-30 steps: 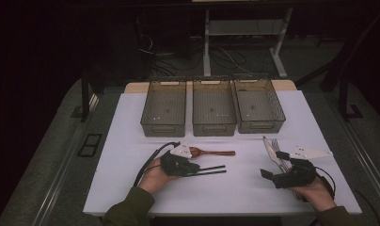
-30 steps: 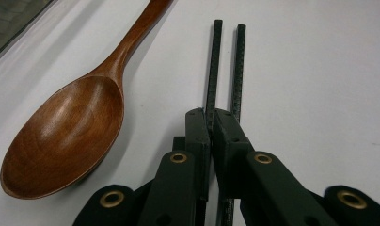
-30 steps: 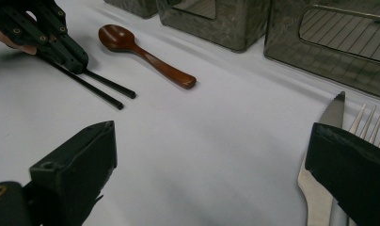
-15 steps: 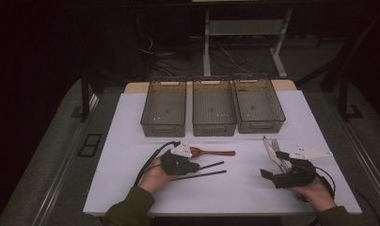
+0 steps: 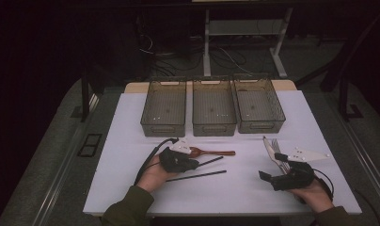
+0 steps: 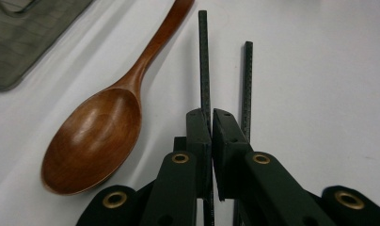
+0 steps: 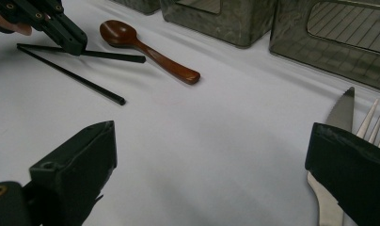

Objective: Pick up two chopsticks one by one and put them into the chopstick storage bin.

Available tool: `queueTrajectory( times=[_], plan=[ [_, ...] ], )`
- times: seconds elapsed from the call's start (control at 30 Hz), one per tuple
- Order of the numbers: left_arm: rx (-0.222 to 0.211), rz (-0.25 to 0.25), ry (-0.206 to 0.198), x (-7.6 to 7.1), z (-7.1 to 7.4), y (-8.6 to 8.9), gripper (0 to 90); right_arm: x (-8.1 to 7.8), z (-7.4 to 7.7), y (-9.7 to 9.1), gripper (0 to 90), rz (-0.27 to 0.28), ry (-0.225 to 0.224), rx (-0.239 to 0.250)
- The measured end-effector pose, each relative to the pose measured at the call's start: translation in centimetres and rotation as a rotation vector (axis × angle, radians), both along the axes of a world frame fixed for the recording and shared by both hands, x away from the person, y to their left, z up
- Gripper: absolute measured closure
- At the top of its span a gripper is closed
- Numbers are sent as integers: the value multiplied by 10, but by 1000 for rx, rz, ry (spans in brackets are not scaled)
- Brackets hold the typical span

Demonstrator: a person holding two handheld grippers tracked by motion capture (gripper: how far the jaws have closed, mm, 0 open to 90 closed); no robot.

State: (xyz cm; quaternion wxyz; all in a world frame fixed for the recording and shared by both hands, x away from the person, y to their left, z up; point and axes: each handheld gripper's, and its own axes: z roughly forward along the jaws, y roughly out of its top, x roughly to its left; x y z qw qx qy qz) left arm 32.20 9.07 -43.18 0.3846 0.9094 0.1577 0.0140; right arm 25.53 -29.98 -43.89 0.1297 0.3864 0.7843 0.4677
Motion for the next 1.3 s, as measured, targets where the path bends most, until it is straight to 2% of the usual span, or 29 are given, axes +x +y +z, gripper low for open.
queueTrajectory(
  times=[0.2,0.5,0.83,1.03,1.3],
  plan=[
    [-4,9,1,-1,7,2,852,0,-3,2,21,5,4,0],
    [-35,43,3,-1,22,8,854,0,-3,3,21,4,3,0],
    [-51,67,-16,2,37,11,855,1,-3,3,21,3,4,-2],
    [-70,96,-34,10,52,14,855,1,-3,2,21,2,4,-1],
    [-62,127,-32,21,64,13,855,0,-3,2,21,4,8,2]
  ],
)
